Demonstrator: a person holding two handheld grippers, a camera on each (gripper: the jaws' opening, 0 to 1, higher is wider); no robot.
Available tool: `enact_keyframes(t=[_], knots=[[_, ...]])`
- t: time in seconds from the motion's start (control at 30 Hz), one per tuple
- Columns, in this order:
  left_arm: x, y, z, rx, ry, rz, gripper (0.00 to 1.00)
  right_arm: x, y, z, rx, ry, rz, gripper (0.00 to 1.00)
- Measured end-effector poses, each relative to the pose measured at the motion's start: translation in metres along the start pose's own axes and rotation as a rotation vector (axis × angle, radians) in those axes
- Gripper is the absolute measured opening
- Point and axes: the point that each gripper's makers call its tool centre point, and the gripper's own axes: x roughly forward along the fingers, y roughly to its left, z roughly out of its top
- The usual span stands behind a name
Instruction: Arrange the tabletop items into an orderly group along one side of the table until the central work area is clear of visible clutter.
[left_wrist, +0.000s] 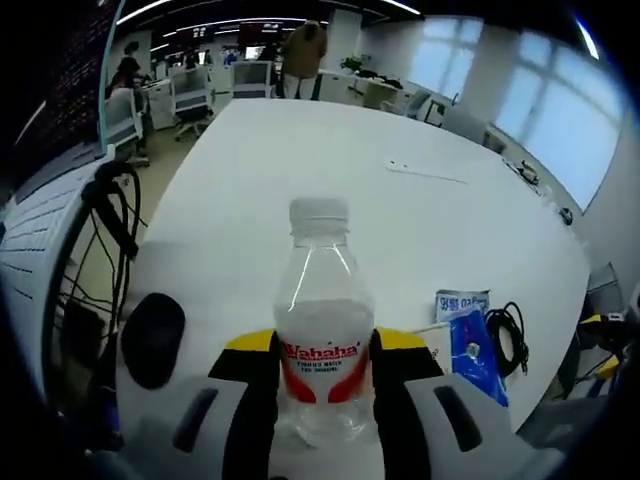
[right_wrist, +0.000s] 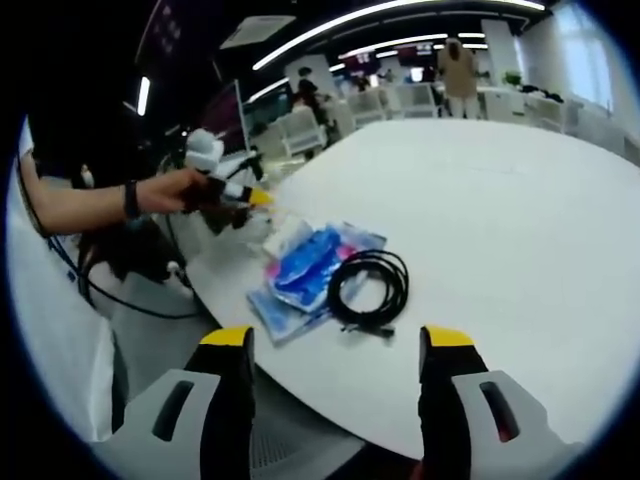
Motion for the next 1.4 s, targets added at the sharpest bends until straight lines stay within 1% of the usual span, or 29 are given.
enact_keyframes(t=[0.1, 0.27, 0.43, 0.57, 0.83, 1.03, 1.17, 1.37, 1.4], knots=[[-0.004, 0.001, -0.002, 0.002, -0.006, 0.003, 0.35, 0.001, 0.002, 0.001, 0.000, -0.003, 0.004, 0.65], [-0.012, -0.002, -0.005, 0.030, -0.031, 0.004, 0.35, 0.003, 0.003, 0.000, 0.002, -0.002, 0.012, 0.64], [-0.020, -0.004, -0.009, 0.038, -0.051, 0.011, 0.35, 0.004, 0.006, 0.000, 0.000, -0.004, 0.017, 0.64], [-0.025, -0.003, -0.013, 0.030, -0.072, 0.021, 0.35, 0.005, 0.006, -0.001, 0.001, -0.005, 0.020, 0.64], [-0.034, -0.004, -0.019, 0.051, -0.088, 0.032, 0.35, 0.005, 0.006, -0.003, -0.001, -0.002, 0.026, 0.63], [-0.042, -0.005, -0.027, 0.063, -0.097, 0.038, 0.35, 0.006, 0.008, -0.002, -0.005, -0.002, 0.033, 0.63], [-0.049, -0.008, -0.036, 0.117, -0.106, 0.061, 0.35, 0.008, 0.009, -0.001, -0.006, -0.005, 0.036, 0.63], [-0.054, -0.008, -0.050, 0.109, -0.114, 0.089, 0.35, 0.008, 0.012, -0.001, -0.008, -0.004, 0.043, 0.63], [-0.055, -0.008, -0.049, 0.108, -0.128, 0.094, 0.35, 0.008, 0.012, 0.000, -0.006, -0.008, 0.045, 0.63]])
